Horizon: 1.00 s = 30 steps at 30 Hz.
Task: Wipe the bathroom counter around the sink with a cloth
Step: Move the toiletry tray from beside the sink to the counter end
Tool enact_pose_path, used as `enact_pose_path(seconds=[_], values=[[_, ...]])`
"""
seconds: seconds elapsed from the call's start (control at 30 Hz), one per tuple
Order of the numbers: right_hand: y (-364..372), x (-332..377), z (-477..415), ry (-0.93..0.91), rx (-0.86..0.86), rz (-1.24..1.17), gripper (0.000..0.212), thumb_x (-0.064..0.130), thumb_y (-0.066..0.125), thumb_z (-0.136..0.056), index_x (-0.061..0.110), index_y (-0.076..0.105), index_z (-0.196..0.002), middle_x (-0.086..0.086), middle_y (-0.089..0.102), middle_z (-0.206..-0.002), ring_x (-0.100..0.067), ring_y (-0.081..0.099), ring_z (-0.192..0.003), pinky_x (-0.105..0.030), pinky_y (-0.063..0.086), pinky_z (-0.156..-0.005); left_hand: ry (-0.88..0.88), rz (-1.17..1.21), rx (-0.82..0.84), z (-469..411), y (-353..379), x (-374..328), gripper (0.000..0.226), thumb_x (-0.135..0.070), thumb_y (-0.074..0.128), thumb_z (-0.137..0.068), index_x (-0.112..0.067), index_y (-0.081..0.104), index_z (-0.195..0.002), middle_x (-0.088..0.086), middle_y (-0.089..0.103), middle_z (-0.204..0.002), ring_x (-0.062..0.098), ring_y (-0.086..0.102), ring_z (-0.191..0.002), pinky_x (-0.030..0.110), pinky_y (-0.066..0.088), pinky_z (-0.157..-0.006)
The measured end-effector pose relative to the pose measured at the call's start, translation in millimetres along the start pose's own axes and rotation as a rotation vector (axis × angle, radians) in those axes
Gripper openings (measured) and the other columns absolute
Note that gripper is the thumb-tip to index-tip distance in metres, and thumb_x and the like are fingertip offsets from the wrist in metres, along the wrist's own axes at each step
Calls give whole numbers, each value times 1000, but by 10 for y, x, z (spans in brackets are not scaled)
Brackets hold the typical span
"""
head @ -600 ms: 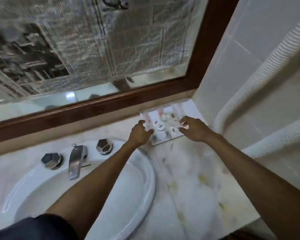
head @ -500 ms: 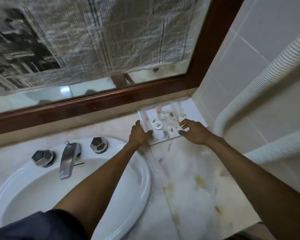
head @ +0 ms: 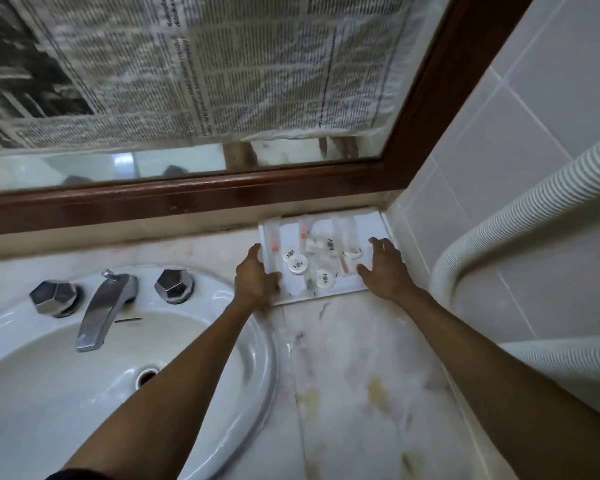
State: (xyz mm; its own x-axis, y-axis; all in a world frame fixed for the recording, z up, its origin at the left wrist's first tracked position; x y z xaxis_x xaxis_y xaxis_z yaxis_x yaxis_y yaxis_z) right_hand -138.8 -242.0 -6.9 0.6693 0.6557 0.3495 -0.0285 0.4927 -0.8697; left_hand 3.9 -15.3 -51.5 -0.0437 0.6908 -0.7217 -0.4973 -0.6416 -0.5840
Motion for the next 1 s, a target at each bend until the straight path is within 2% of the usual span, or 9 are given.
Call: enact_pose_path(seconds=[0.13,0.23,0.37,0.5,0.63,0.8,0.83,0.93,1.0], values=[[28,-45,-62,92,4,41,83,40,55,-97,7,6,-156,-18,9,-163,-37,18,-148,-50,28,-116,-11,-4,13,-21,-45,32,84,-17,81,-80,-16,38,-152,15,72,-116,37,64,-112,43,51,-97],[40,-88,-135,145,36,-33,95,45,58,-95,4,-2,-156,-20,10,-163,-39,20,-148,-51,27,-117,-8,-8,2,-54,-38,25,85,-18,82,-79,-17,38,-151,14,73,-116,37,64,-113,44,51,-98],[6,-108,-191,218,-2,-174,112,53,74,-80,6,6,-155,-30,31,-150,-42,33,-140,-47,35,-113,-40,50,-39,-2,-94,-20,82,-11,84,-77,-18,46,-149,8,70,-103,33,65,-107,42,52,-95],[-25,-102,-119,239,-2,-184,117,55,82,-70,5,16,-152,-32,32,-147,-41,36,-137,-40,34,-111,-69,139,-51,152,-229,21,79,-6,84,-74,-20,51,-145,-3,61,-89,27,64,-91,39,55,-85],[-62,54,56,198,6,-223,120,55,85,-65,6,19,-152,-29,29,-148,-41,36,-138,-41,36,-110,-65,134,-78,432,-529,52,79,-6,84,-75,-19,50,-146,0,61,-94,25,62,-91,39,55,-84],[-162,391,402,75,16,-273,118,51,88,-63,4,21,-148,-26,34,-144,-40,41,-133,-42,40,-106,-85,207,-95,823,-978,136,80,-1,83,-75,-14,48,-146,7,56,-101,22,59,-92,29,49,-74],[-183,465,470,47,23,-282,117,50,88,-63,4,22,-147,-25,34,-144,-39,42,-133,-42,41,-105,-84,218,-101,916,-1085,166,80,-2,84,-74,-14,49,-145,8,57,-102,23,60,-94,30,51,-75],[-227,682,680,-34,44,-309,114,48,88,-65,3,22,-147,-22,35,-144,-35,42,-133,-38,41,-101,-72,245,-122,1110,-1388,339,78,-8,87,-63,-17,59,-135,6,63,-107,26,63,-99,46,59,-86],[-224,883,854,-88,45,-322,113,45,88,-66,4,22,-147,-20,35,-143,-33,42,-132,-35,41,-100,-69,284,-152,1255,-1607,505,70,-6,86,-62,-20,63,-126,2,59,-95,25,62,-88,42,60,-75]])
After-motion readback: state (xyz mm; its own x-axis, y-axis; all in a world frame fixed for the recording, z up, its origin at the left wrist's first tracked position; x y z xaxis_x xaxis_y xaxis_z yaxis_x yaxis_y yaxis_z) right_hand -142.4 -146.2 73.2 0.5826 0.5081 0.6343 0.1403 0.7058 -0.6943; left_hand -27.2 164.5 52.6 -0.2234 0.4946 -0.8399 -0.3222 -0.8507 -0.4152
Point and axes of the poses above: each hand's wrist, its own z-axis away from the middle knuckle, its own y-axis out of the palm, x = y × z, the point moved 1 cm from there along -z, towards the middle knuckle
